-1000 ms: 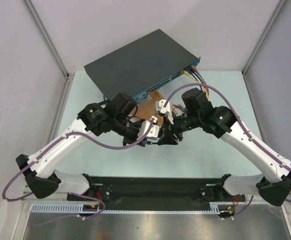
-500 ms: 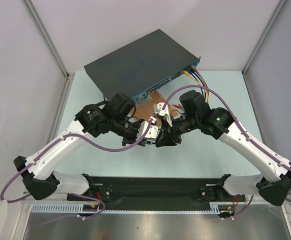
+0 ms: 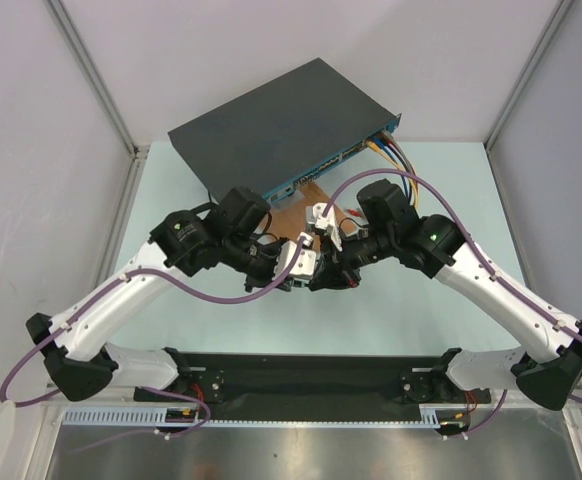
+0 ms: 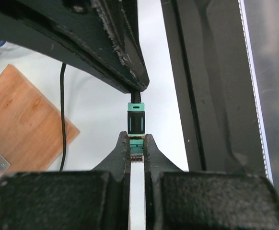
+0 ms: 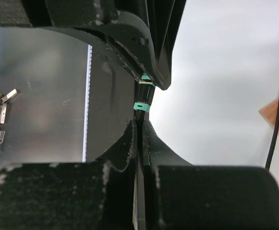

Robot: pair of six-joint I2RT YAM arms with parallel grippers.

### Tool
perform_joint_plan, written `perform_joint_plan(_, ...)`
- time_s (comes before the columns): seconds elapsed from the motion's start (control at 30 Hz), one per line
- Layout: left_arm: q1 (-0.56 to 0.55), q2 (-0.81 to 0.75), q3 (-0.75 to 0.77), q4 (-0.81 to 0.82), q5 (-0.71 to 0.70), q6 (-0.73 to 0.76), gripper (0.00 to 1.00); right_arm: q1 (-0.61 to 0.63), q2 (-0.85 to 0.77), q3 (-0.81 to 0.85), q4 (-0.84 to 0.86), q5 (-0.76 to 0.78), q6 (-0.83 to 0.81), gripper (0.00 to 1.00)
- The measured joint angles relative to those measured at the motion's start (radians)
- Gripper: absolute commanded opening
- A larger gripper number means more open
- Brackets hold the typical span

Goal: Insert the plug into the switch port

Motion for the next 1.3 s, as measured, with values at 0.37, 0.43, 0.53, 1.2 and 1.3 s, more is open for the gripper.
perform_joint_plan(0.37, 0.080, -0.132, -0.142, 0.242, -0.061, -0.217, 0.64, -0.086, -0.008, -0.040, 0.058, 0.058, 0.061, 0.00)
perform_joint_plan(0.43, 0.175, -0.148, -0.143, 0.292, -0.029, -0.290, 0.75, -0.119, -0.015, -0.053, 0.077, 0.090, 0.084, 0.00)
perform_joint_plan(0.53, 0.347, -0.179, -0.155, 0.406, 0.037, -0.448, 0.79, -0.135, -0.038, -0.082, 0.117, 0.156, 0.117, 0.00)
perform_joint_plan(1.2, 1.070, -0.343, -0.586, 0.950, 0.232, -1.596, 0.96, -0.150, -0.129, -0.196, 0.498, 0.455, 0.257, 0.00)
perform_joint_plan(1.3, 1.071, -0.340, -0.636, 0.979, 0.235, -1.658, 0.97, -0.111, -0.103, -0.196, 0.540, 0.504, 0.244, 0.00)
